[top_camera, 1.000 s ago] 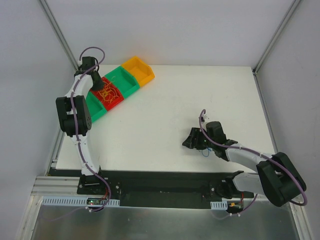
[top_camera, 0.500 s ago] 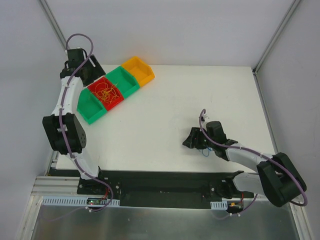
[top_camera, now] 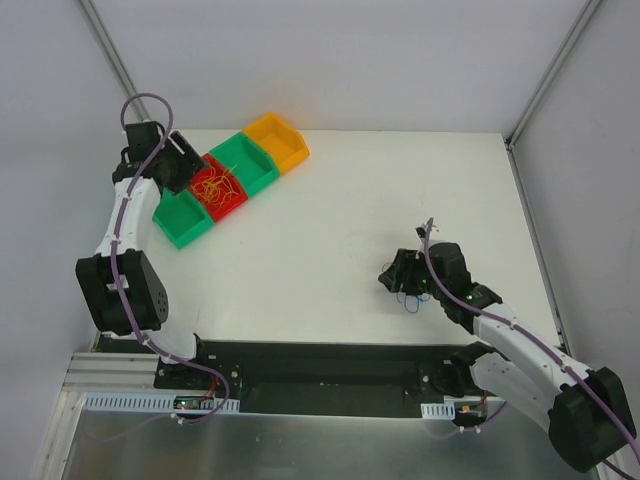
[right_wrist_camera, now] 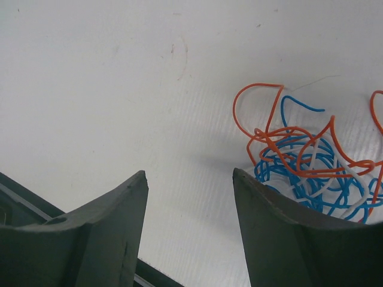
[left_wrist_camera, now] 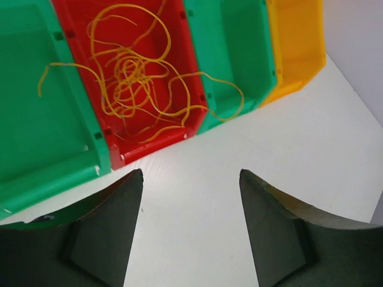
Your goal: Untangle the cables
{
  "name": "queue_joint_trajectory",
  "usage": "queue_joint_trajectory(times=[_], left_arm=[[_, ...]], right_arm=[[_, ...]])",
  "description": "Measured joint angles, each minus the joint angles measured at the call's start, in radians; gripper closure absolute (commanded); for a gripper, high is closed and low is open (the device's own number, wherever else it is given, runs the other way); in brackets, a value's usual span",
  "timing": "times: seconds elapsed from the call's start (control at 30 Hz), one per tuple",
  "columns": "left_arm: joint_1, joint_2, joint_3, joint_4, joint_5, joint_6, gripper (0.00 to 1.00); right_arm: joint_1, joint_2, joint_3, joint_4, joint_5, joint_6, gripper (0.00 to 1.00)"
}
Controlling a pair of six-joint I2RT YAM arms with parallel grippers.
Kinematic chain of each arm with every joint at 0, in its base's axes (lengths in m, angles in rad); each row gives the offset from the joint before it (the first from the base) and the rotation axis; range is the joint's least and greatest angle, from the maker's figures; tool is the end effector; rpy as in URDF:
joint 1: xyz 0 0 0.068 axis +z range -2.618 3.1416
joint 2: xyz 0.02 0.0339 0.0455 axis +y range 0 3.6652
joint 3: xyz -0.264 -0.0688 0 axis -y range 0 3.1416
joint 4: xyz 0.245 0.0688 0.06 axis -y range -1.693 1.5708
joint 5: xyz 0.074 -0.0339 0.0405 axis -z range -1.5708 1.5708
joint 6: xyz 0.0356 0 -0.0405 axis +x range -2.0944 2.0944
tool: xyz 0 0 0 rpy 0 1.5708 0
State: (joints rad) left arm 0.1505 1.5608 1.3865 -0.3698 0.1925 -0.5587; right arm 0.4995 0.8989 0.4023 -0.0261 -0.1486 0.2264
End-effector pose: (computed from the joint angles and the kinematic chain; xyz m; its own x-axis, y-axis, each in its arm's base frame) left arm 0.3592 0.0476 0.3377 -0.4418 -0.5932 -0.6730 -0.2589 0.8025 -0.5375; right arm 0.1680 0.0977 0.2016 -0.5587 -0.0519 -0.8278 -0.4730 0.8398 0.2665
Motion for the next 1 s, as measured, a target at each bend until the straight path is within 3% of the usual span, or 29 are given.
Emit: queue_joint_trajectory(times=[0.07, 0.2, 0.33, 0.77, 0.9, 1.0], left_arm=[[0.042, 0.042, 0.015, -0.003, 0.014, -0.054, 0.55], [0.122, 0.209, 0.127, -0.013, 0.037, -0.130, 0.50], [0.138, 0.316, 0.167, -0.028, 0.030, -0.201, 0.52], [0.128, 0.377, 0.167, -0.055, -0.019, -0.314, 0.60], [0.128, 0.385, 0.172, -0.037, -0.020, -0.328, 0.79], [0.123, 0.401, 0.183, -0.030, -0.021, -0.323, 0.87]], right_arm=[[0.000, -0.024, 0.006, -0.024, 0.016, 0.000, 0.39], [0.000, -0.032, 0.028, -0.086, 0.040, 0.000, 0.39], [0.000, -0.066, 0.035, -0.130, 0.056, -0.002, 0.39], [-0.003, -0.148, 0.035, -0.198, 0.095, -0.023, 0.39], [-0.008, -0.143, 0.035, -0.203, 0.103, -0.030, 0.39], [-0.009, -0.126, 0.035, -0.203, 0.104, -0.030, 0.39]])
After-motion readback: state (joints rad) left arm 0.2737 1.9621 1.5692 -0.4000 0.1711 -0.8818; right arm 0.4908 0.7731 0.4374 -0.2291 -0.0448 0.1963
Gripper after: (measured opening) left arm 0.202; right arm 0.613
